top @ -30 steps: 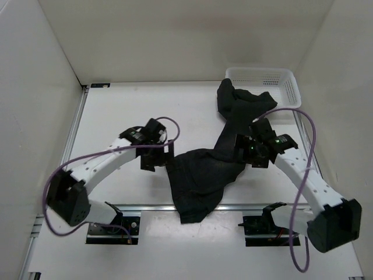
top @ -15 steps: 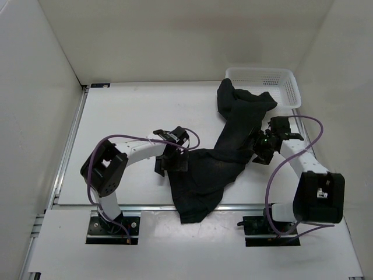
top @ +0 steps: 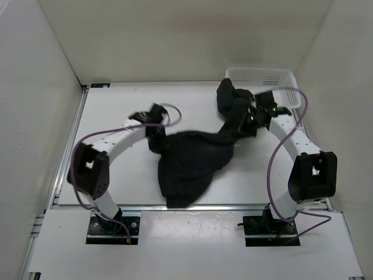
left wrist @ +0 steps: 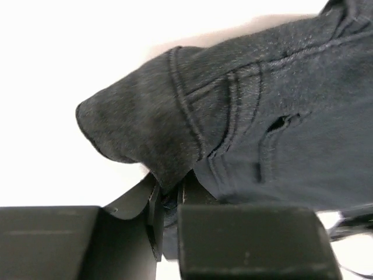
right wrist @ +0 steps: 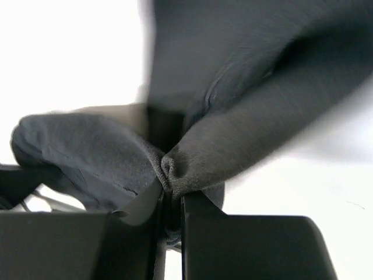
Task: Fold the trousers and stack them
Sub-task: Flatten the trousers out
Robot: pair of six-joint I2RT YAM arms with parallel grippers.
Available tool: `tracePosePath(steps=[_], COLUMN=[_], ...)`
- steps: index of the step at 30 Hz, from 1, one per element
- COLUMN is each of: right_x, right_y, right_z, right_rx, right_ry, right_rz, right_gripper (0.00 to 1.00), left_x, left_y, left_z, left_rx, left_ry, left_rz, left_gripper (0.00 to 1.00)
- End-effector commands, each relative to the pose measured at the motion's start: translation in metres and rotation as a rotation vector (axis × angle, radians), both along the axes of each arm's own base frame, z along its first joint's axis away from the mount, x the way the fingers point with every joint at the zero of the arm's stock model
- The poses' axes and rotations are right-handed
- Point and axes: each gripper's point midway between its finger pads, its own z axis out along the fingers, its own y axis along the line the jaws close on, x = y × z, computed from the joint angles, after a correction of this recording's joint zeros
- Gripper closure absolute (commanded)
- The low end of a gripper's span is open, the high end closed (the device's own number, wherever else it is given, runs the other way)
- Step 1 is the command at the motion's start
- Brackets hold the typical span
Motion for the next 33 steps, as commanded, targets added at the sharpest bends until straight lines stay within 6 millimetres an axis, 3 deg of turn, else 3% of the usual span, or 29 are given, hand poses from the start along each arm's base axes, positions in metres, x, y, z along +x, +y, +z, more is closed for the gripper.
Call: tracePosePath(steps=[1,2,3,4,5,6,7,8,9,10,11,13,14,15,16,17,18,19,20,21,22,23,25,27,29,30,31,32,33], right_x=[0.058,0.059,0.059,0.06,0.048,0.047,0.041,0.022,0.011,0.003,-0.004,-0.012,-0.016,-0.008,0.006,0.007,0.009,0.013,0.021,0.014,0.013,0.008,0.0,-0.004,-0.016,-0.018,-0.02,-0.033,-0.037], right_y=[0.055,0.069,0.101,0.119,0.146,0.161,0.169,0.184,0.183,0.183,0.181,0.166,0.144,0.136,0.12,0.113,0.105,0.098,0.084,0.078,0.069,0.065,0.057,0.039,0.023,0.014,0.0,-0.011,-0.025], right_z=[0.141,0.165,0.185,0.215,0.283,0.3,0.325,0.348,0.375,0.383,0.384,0.364,0.364,0.351,0.288,0.263,0.238,0.208,0.174,0.15,0.137,0.145,0.145,0.165,0.172,0.178,0.178,0.182,0.185], right_rx=[0.013,0.025,0.049,0.065,0.107,0.118,0.124,0.162,0.175,0.18,0.173,0.128,0.102,0.088,0.053,0.055,0.056,0.037,0.006,-0.007,-0.03,-0.029,-0.044,-0.078,-0.116,-0.134,-0.184,-0.214,-0.248], right_ry=[-0.388,-0.418,-0.459,-0.528,-0.679,-0.723,-0.787,-0.839,-0.913,-0.932,-0.94,-0.906,-0.922,-0.905,-0.752,-0.697,-0.639,-0.565,-0.466,-0.393,-0.356,-0.388,-0.416,-0.478,-0.487,-0.497,-0.496,-0.496,-0.502], right_rz=[0.167,0.198,0.283,0.328,0.386,0.415,0.428,0.468,0.467,0.468,0.475,0.446,0.397,0.353,0.313,0.302,0.291,0.28,0.241,0.239,0.212,0.19,0.16,0.092,0.065,0.039,-0.007,-0.03,-0.072], right_gripper=[1.0,1.0,1.0,1.0,1.0,1.0,1.0,1.0,1.0,1.0,1.0,1.0,1.0,0.98,0.94,0.85,0.4,0.26,0.24,0.22,0.14,0.14,0.12,0.12,0.23,0.3,0.41,0.6,0.71], left_x=[0.066,0.07,0.076,0.087,0.08,0.077,0.071,0.061,0.05,0.042,0.035,0.017,0.014,0.006,0.003,0.005,0.002,0.002,-0.003,0.003,0.001,-0.003,-0.001,-0.011,-0.007,-0.005,-0.018,-0.012,-0.015], left_y=[0.069,0.086,0.104,0.124,0.135,0.141,0.146,0.147,0.149,0.15,0.152,0.156,0.157,0.159,0.159,0.156,0.153,0.148,0.132,0.119,0.107,0.084,0.053,0.012,-0.017,-0.03,-0.055,-0.077,-0.094], left_z=[0.144,0.179,0.208,0.268,0.289,0.315,0.361,0.378,0.394,0.405,0.408,0.416,0.412,0.415,0.413,0.405,0.407,0.401,0.402,0.39,0.384,0.363,0.347,0.325,0.31,0.309,0.315,0.304,0.303], left_rx=[-0.063,-0.064,-0.04,-0.066,-0.065,-0.078,-0.122,-0.142,-0.157,-0.178,-0.183,-0.19,-0.177,-0.175,-0.174,-0.171,-0.191,-0.2,-0.263,-0.285,-0.315,-0.348,-0.4,-0.441,-0.425,-0.419,-0.45,-0.436,-0.449], left_ry=[-0.352,-0.427,-0.492,-0.629,-0.645,-0.695,-0.802,-0.837,-0.877,-0.906,-0.919,-0.954,-0.952,-0.967,-0.966,-0.943,-0.948,-0.93,-0.921,-0.892,-0.873,-0.801,-0.751,-0.673,-0.637,-0.638,-0.632,-0.606,-0.587], left_rz=[0.155,0.189,0.232,0.303,0.326,0.345,0.37,0.379,0.381,0.391,0.392,0.386,0.372,0.364,0.364,0.342,0.327,0.3,0.236,0.187,0.144,0.074,0.005,-0.1,-0.147,-0.156,-0.228,-0.257,-0.28], left_gripper=[0.9,0.9,0.9,0.9,0.9,0.9,0.9,0.9,0.9,0.9,0.9,0.9,0.9,0.9,0.9,0.9,0.9,0.9,0.9,0.9,0.9,0.9,0.9,0.9,0.9,0.9,0.9,0.9,0.9])
